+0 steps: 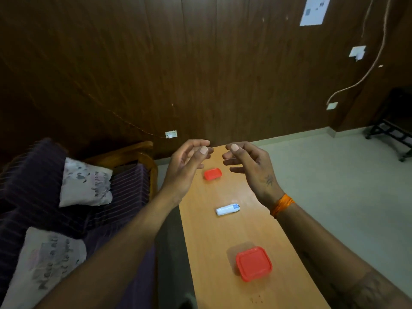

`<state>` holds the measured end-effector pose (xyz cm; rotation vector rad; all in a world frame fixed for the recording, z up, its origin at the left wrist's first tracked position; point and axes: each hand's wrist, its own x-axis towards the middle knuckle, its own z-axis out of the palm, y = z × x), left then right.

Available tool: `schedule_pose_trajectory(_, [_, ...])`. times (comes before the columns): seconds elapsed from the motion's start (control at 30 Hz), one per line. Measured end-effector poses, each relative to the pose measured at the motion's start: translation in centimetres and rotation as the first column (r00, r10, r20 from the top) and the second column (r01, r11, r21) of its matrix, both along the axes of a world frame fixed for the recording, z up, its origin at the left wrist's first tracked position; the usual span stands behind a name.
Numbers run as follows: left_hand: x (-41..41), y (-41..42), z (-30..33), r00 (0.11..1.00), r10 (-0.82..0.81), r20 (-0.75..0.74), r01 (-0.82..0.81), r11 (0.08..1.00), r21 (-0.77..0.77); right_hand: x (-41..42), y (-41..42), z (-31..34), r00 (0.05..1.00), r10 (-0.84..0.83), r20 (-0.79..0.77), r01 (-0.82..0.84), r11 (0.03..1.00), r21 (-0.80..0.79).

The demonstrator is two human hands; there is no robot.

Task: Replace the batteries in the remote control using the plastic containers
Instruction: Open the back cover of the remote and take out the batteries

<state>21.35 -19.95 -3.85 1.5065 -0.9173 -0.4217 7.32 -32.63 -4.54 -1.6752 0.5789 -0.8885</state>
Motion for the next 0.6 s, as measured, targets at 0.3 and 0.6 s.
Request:
schedule_pose_trajectory(0.3, [12.2, -8.0, 1.2, 0.972, -0.234, -0.018, 0.234, 0.972, 0.021, 9.4, -3.2, 0.2, 0.98, -0.195, 0.043, 0.193, 0.98, 0.046])
schedule_pose_trajectory(0.6, [13.9, -12.7, -0.2, 0.901, -0.432, -0.021, 0.433, 0.9, 0.054, 9.7, -5.5, -0.5, 0.92, -0.391, 0.011, 0.389, 0.918, 0.071])
